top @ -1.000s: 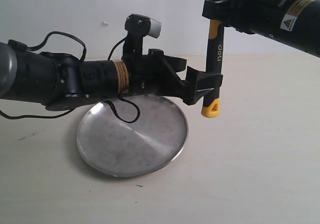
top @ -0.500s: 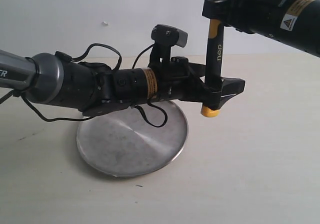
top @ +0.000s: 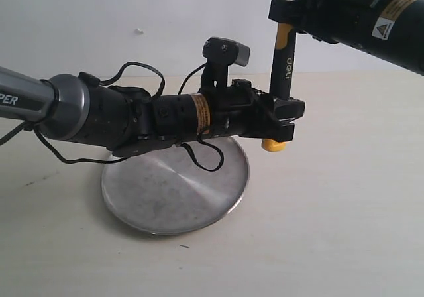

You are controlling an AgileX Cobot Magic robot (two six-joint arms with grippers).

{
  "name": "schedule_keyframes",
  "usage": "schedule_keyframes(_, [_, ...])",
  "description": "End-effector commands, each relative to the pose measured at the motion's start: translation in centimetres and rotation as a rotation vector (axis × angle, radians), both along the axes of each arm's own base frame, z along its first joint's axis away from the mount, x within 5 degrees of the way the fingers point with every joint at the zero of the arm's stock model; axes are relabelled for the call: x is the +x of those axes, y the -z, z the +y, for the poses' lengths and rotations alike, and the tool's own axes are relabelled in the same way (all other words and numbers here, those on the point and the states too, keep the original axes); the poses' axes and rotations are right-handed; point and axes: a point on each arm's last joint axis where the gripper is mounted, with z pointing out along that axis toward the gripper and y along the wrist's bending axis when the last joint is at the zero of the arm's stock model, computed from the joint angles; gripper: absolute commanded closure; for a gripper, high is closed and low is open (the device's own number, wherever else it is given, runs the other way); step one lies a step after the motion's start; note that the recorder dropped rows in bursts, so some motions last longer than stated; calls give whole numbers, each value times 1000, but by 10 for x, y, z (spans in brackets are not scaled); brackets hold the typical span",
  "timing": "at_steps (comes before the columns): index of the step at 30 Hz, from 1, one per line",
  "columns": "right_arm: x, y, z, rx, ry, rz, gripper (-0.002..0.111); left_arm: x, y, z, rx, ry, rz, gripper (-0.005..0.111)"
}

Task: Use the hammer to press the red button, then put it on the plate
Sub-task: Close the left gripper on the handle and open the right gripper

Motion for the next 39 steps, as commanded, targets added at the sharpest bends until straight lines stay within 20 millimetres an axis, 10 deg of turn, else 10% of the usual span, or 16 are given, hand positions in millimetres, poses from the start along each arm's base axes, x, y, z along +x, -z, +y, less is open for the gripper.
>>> schedule_keyframes(1, [-3,-14,1,51,-17,-84,108,0,-1,-1,-13,2,2,107])
schedule_keyframes(7, [-3,-14,1,45,-19,-90,106,1,-7,-1,-85,-9,29,107])
schedule_keyframes(16, [-4,-16,2,10,-41,-125,58,-3,-18,0,-226,60,5,107])
schedule_keyframes(39, [-33,-47,-19,-313,39,-176,55,7,-19,43,-269,279,-13,107])
